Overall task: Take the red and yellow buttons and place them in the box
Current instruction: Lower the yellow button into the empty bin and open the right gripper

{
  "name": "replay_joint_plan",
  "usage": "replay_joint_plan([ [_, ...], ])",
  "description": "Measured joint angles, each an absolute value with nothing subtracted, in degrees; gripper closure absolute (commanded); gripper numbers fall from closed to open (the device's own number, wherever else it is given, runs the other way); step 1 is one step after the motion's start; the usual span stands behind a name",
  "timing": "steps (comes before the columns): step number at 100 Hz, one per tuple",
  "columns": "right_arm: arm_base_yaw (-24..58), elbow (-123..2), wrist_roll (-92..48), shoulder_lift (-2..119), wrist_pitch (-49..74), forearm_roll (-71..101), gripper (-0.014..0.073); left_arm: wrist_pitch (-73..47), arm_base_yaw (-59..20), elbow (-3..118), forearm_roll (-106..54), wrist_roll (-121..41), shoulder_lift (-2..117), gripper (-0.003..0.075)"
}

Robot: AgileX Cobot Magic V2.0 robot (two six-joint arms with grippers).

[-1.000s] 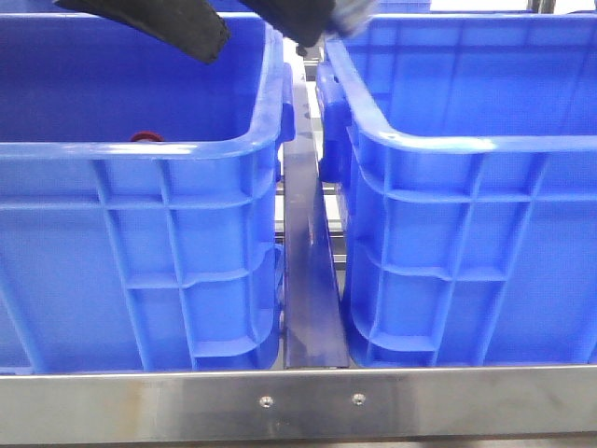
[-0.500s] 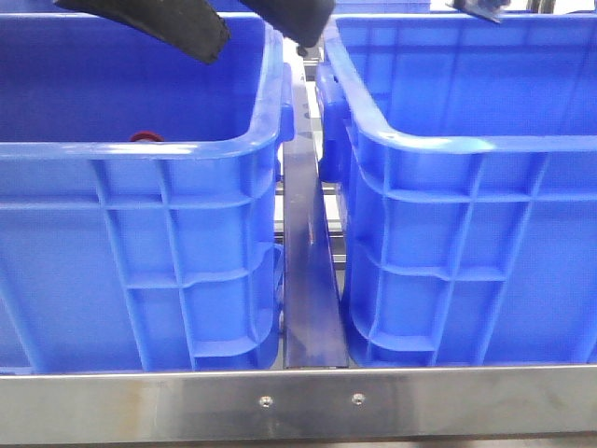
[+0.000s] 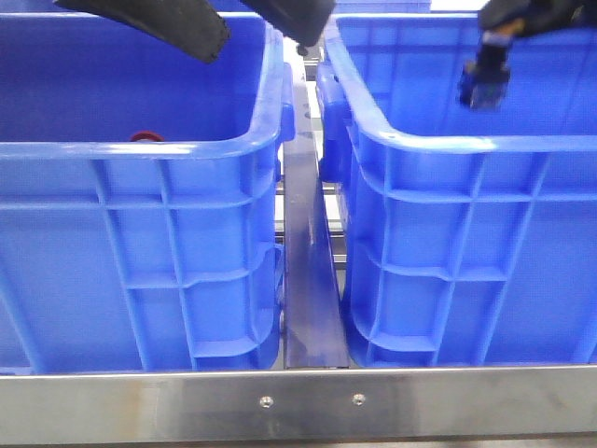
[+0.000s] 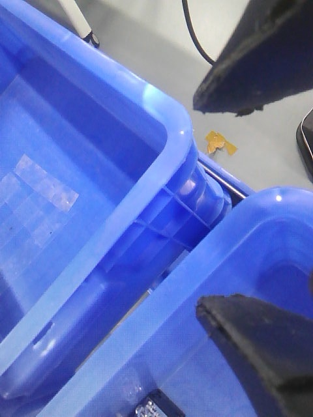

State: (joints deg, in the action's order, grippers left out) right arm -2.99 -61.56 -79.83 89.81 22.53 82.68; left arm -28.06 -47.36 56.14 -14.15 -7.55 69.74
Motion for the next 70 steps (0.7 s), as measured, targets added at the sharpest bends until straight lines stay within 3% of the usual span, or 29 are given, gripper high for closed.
replay_joint_plan([
  [31, -2.7, -63.6, -93.0, 100.0, 19.6, 95.5, 0.0288, -27.1, -47.4, 56.1, -14.1, -7.5, 69.7, 0.0176],
  [56, -2.6, -65.1, -94.9, 103.3, 19.4, 98.0, 0.0286, -26.8, -47.4, 56.1, -14.1, -7.5, 69.7, 0.0176],
  [70, -2.6, -65.1, -94.9, 103.4, 19.4, 98.3, 0.0183, -26.7, -47.4, 56.1, -14.1, -7.5, 69.7, 0.0176],
])
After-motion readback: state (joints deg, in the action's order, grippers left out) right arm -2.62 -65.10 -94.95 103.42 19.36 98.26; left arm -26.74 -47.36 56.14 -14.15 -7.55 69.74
